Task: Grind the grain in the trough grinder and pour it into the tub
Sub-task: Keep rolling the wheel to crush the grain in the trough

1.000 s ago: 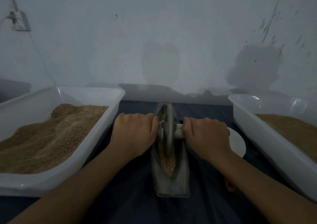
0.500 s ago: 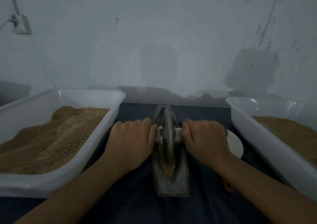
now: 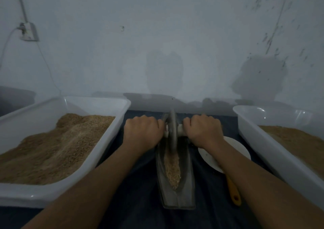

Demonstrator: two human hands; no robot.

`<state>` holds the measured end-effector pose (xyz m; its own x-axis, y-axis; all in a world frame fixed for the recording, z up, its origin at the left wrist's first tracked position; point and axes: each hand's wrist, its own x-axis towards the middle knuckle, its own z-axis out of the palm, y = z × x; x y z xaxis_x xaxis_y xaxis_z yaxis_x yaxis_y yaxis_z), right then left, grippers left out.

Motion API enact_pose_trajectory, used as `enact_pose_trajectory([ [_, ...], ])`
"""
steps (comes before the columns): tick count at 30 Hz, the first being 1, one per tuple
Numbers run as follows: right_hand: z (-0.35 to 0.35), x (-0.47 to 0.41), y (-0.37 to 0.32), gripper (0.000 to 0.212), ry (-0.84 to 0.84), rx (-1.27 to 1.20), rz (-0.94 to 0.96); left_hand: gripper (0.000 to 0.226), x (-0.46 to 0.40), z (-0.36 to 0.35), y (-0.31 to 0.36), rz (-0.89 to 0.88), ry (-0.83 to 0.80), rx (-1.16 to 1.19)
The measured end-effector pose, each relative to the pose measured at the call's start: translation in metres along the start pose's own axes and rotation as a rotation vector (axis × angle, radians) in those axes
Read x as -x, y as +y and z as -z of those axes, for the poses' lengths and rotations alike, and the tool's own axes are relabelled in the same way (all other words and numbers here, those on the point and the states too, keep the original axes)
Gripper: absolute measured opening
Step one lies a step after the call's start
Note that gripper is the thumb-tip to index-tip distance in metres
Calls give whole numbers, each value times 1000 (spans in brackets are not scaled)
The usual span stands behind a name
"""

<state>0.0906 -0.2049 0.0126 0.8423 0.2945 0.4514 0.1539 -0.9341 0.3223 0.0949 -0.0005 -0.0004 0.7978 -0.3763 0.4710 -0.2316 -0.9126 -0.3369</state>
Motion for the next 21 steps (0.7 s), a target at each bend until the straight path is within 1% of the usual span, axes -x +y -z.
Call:
enact_pose_trajectory([
  [1, 2, 14, -6, 14, 69, 4, 12, 19, 14, 1, 1, 2, 29, 32],
  [3, 4, 36, -13, 32, 249, 3, 15, 28, 37, 6, 0, 21, 88, 117],
  [4, 6, 45, -14, 39, 282, -71, -11, 34, 46, 9, -2, 35, 103, 170],
  [5, 8, 53, -14, 43, 313, -172, -47, 40, 53, 14, -3, 44, 92, 227],
  [6, 10, 61, -15, 42, 341, -258, -83, 42, 59, 18, -3, 45, 98, 269],
  [7, 11, 67, -15, 41, 364, -286, -98, 41, 65, 20, -1, 42, 133, 293],
  [8, 10, 70, -16, 39, 390, -288, -96, 40, 70, 23, 1, 48, 167, 312],
  [10, 9, 69, -16, 39, 404, -312, -73, 40, 70, 24, 3, 82, 175, 316],
  [11, 9, 64, -14, 39, 382, -299, -77, 41, 64, 22, 3, 93, 160, 302],
  [12, 8, 56, -12, 37, 345, -220, -55, 40, 55, 19, 1, 85, 119, 260],
  [13, 7, 46, -11, 31, 285, -109, -4, 36, 44, 15, 0, 71, 75, 219],
  [14, 5, 36, -9, 20, 226, -26, 41, 30, 32, 10, 0, 62, 27, 173],
  [15, 5, 24, -6, 12, 148, -46, 30, 26, 18, 7, 1, 74, -33, 124],
  [16, 4, 9, -2, 14, 66, -85, -12, 29, 3, 5, 1, 116, -83, 105],
  [18, 4, -14, 3, 26, -137, -179, -109, 42, -19, 6, 0, 242, -163, 193],
  [19, 0, -19, 4, 32, -187, -226, -157, 44, -27, 7, 1, 248, -165, 197],
  [21, -4, -13, 5, 34, -191, -258, -197, 38, -29, 10, 3, 142, -161, 117],
])
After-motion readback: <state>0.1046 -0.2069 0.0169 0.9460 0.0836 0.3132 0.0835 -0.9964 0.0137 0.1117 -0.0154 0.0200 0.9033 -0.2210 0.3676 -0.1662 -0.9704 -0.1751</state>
